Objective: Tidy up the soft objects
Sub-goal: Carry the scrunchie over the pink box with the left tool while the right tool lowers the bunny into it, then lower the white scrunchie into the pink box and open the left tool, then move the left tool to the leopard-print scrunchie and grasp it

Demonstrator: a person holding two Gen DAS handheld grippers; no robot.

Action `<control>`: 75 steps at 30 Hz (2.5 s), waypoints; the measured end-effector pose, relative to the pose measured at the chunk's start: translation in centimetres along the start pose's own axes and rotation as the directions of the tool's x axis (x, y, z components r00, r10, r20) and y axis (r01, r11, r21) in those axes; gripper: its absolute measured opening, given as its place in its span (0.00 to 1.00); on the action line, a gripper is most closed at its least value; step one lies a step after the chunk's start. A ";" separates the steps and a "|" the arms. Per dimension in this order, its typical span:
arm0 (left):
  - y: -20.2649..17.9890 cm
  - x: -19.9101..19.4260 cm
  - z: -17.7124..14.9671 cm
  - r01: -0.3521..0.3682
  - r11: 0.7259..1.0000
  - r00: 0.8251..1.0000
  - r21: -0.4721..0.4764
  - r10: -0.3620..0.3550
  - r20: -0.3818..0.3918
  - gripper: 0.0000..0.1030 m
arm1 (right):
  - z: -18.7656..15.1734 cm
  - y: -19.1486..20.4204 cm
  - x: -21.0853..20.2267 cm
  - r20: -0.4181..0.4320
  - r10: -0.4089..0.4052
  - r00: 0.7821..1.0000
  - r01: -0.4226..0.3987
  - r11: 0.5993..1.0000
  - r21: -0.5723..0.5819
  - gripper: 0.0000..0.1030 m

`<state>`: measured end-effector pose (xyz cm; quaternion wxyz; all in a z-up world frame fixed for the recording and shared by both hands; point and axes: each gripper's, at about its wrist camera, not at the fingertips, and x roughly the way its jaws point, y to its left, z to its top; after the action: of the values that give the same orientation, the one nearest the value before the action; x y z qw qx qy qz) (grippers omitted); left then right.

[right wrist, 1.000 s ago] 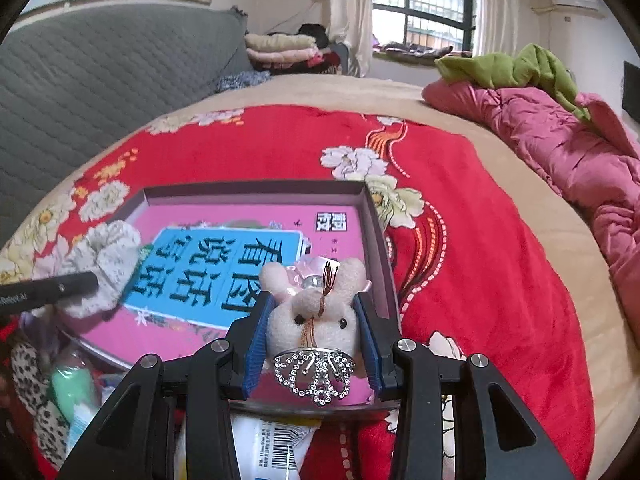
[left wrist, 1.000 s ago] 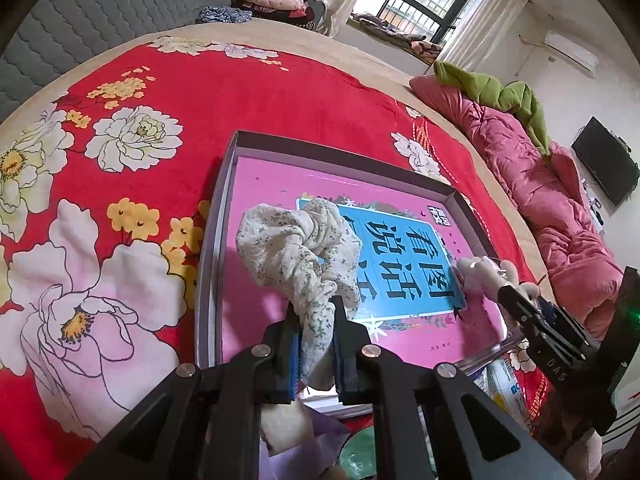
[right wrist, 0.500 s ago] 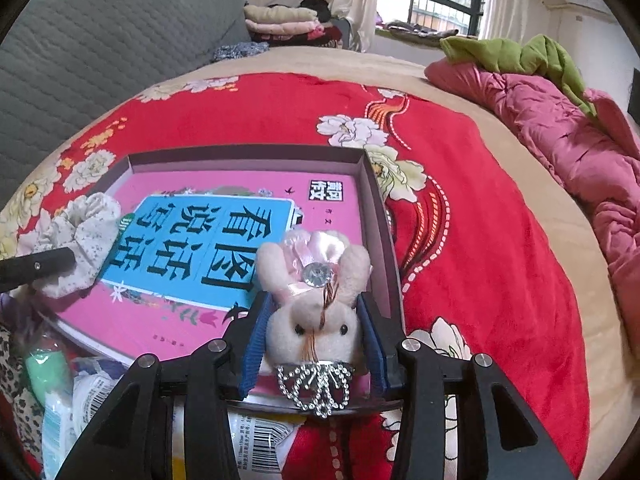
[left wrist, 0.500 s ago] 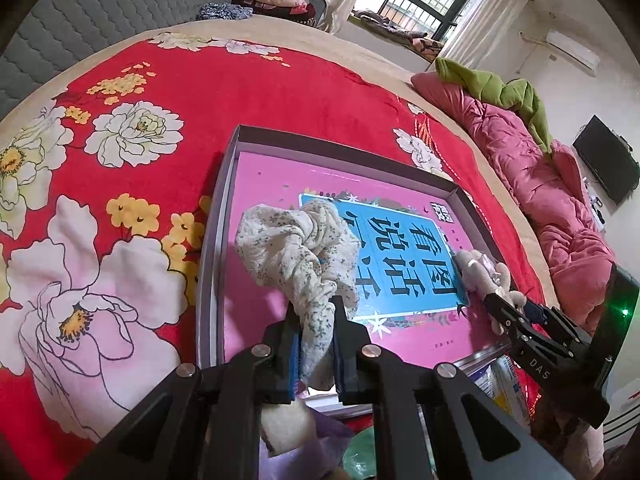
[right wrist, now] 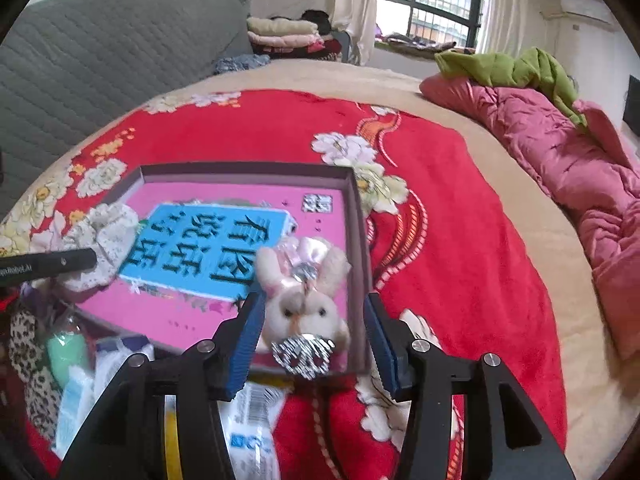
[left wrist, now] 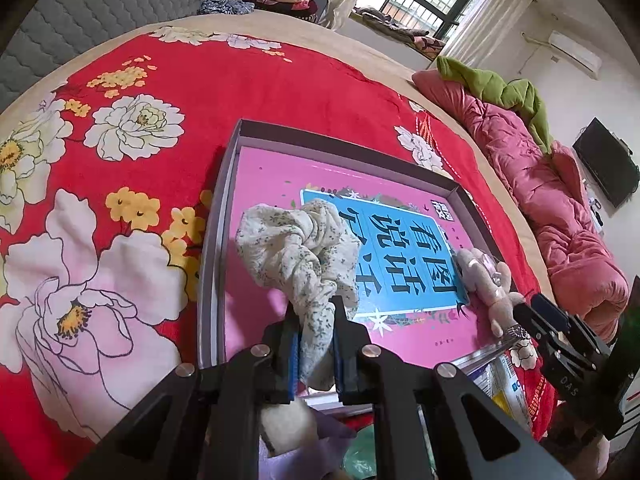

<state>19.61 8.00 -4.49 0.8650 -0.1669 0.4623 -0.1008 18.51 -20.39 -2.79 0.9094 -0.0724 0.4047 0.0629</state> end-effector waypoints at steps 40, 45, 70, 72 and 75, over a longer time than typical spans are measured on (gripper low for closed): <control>1.6 -3.4 0.5 -0.004 0.999 0.994 -0.045 0.009 0.107 0.50 | -1.1 -1.7 -2.8 0.066 -0.020 0.998 0.014 0.996 0.090 0.62; 2.0 -4.7 0.3 -0.007 0.998 0.990 -0.064 0.016 0.142 0.51 | -1.4 -1.8 -3.0 0.068 -0.011 0.998 0.004 0.995 0.100 0.63; 0.3 -10.6 -1.3 -0.110 0.992 0.974 -0.059 0.119 0.192 0.63 | -1.6 -1.8 -6.4 0.147 0.012 0.989 -0.028 0.994 0.109 0.74; 0.2 -11.1 -1.3 -0.108 0.992 0.973 -0.062 0.118 0.196 0.63 | -1.5 -1.7 -6.9 0.156 0.021 0.987 -0.038 0.993 0.108 0.74; -0.1 -12.1 -1.4 -0.116 0.992 0.970 -0.058 0.126 0.206 0.63 | -1.5 -1.6 -7.6 0.172 0.025 0.985 -0.043 0.994 0.101 0.74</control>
<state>11.75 11.56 4.07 0.9094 -0.1680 0.3801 -0.0192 12.65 -22.61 2.06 0.9420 -0.0125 0.3294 0.0632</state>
